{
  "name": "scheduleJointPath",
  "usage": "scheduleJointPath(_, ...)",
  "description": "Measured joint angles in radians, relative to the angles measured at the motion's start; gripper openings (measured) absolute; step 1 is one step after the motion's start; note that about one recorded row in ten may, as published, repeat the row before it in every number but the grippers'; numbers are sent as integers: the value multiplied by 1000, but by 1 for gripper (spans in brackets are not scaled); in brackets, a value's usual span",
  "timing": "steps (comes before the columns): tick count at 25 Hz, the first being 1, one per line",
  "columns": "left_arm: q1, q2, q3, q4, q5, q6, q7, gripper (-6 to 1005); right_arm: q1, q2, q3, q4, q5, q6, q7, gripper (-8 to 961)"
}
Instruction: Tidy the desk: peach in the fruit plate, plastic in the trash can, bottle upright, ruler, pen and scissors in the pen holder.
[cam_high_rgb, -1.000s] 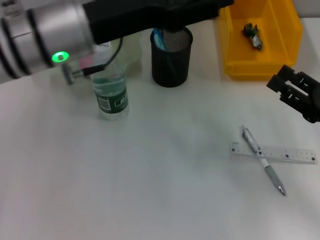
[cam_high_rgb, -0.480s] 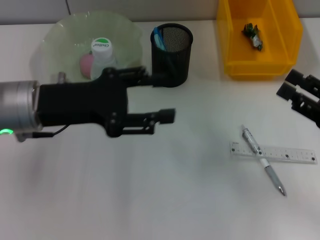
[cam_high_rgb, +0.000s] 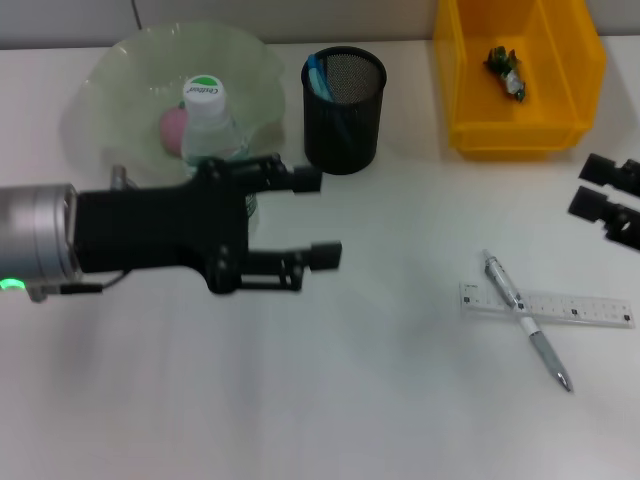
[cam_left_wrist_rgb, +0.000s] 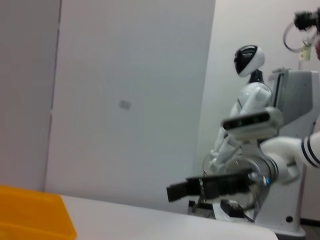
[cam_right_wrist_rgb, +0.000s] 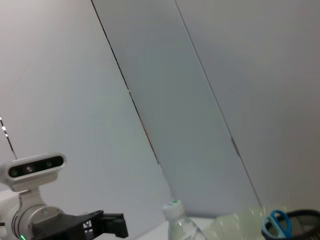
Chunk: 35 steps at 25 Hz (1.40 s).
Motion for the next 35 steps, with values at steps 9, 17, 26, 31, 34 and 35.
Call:
scheduleJointPath(9, -2, -3, 42, -94, 13, 21, 33, 800, 103, -25, -21, -547, -190, -125, 492, 651)
scheduleJointPath(17, 3, -5, 35, -177, 11, 17, 63, 800, 376, -114, -151, -670, -527, -288, 735, 650)
scheduleJointPath(26, 3, -7, 40, -198, 7, 10, 87, 800, 445, -91, -483, -671, -648, -199, 668, 651)
scheduleJointPath(31, -5, -7, 37, -228, 6, 11, 132, 800, 442, -35, -595, -671, -714, -123, 611, 651)
scheduleJointPath(34, -11, -9, 40, -235, 5, 9, 140, 800, 443, 14, -620, -671, -798, -86, 560, 651)
scheduleJointPath(35, -12, -9, 40, -235, 4, 7, 143, 800, 443, 27, -628, -667, -820, -71, 544, 650)
